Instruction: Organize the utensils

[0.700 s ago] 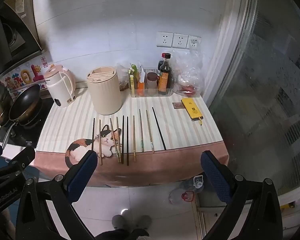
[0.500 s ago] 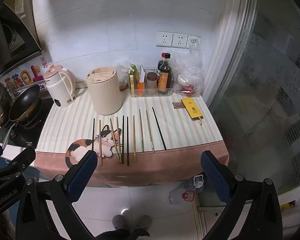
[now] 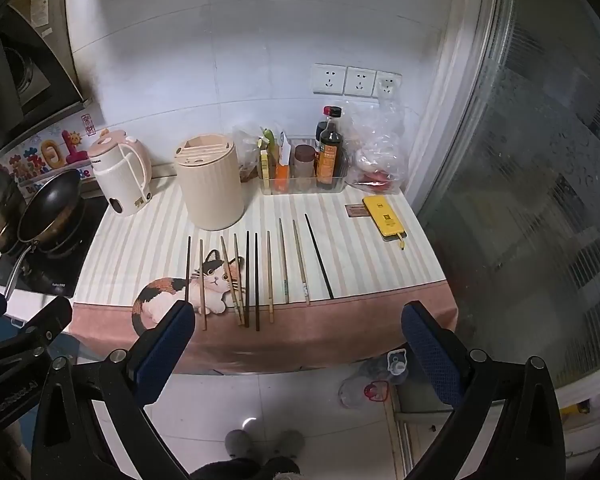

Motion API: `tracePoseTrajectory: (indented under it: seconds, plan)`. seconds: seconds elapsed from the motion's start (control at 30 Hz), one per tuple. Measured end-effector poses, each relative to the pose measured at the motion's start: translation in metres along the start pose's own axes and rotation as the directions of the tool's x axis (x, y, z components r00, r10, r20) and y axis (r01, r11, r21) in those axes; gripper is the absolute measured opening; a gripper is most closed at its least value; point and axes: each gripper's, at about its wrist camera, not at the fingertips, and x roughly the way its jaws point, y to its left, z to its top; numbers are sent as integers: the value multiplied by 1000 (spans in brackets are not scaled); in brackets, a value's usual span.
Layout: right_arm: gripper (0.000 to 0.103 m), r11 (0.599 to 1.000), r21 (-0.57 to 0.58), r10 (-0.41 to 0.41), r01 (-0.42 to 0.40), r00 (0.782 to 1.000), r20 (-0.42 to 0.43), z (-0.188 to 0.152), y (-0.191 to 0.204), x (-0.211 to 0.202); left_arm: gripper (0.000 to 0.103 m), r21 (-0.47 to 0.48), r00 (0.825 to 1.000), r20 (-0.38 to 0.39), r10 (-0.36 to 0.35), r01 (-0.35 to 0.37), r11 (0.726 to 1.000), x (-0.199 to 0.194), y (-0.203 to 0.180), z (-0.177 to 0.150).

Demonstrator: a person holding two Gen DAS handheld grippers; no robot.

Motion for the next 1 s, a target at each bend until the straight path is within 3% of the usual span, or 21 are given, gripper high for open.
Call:
tracePoseTrajectory:
  seconds: [1.0]
  plan:
    - [103,1000,2,-18,18,1000,19,0,4,-5,103,-4,1000,-1,-1,1,1000,1,1,0]
